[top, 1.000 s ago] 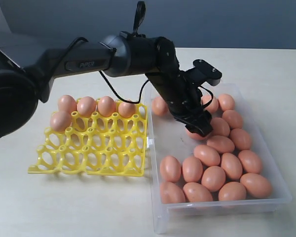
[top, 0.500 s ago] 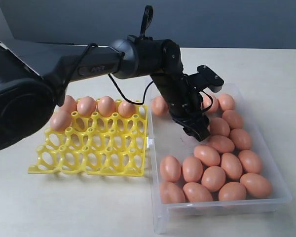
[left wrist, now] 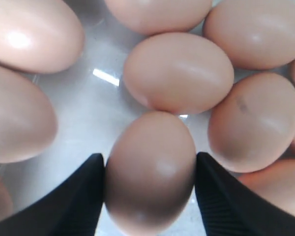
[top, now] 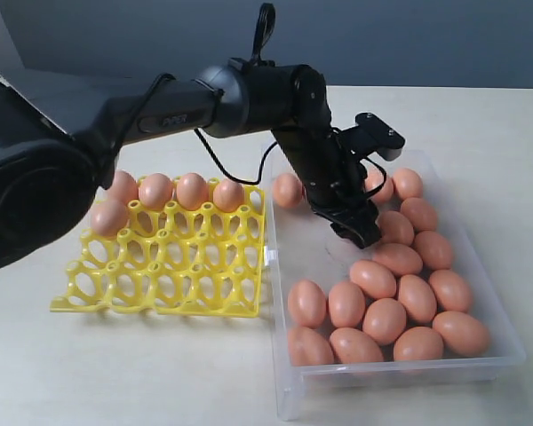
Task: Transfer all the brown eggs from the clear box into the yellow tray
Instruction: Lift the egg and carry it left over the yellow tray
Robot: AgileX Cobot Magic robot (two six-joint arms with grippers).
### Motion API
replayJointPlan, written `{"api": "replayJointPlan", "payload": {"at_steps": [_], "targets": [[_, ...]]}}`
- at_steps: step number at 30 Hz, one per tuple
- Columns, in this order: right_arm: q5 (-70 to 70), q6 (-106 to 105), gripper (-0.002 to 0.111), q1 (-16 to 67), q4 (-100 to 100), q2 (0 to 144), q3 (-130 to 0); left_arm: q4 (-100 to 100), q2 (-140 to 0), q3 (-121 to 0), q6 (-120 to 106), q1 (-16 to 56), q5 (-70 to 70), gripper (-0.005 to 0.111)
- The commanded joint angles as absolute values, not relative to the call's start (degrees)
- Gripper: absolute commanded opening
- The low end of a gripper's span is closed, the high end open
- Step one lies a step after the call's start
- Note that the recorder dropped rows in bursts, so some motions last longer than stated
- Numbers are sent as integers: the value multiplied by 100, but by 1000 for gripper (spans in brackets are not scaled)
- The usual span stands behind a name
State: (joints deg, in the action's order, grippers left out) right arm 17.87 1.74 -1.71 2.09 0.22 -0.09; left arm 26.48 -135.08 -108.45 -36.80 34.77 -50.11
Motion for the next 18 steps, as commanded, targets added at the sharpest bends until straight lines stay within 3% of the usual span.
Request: {"api": "replayJointPlan", "payload": {"at_steps": [1,10,18], "targets": [[1749,148,-1,-170,204,0,0,2768,-13034,-10898,-3466,3408,-5160,0],[1749,148,-1,-170,204,0,0,-1269,-11601,-10898,-2129,3382,-6815,0],[1749,148,-1,-170,204,0,0,367,-10990,-10410,-1488,2854,-6996,0]]}}
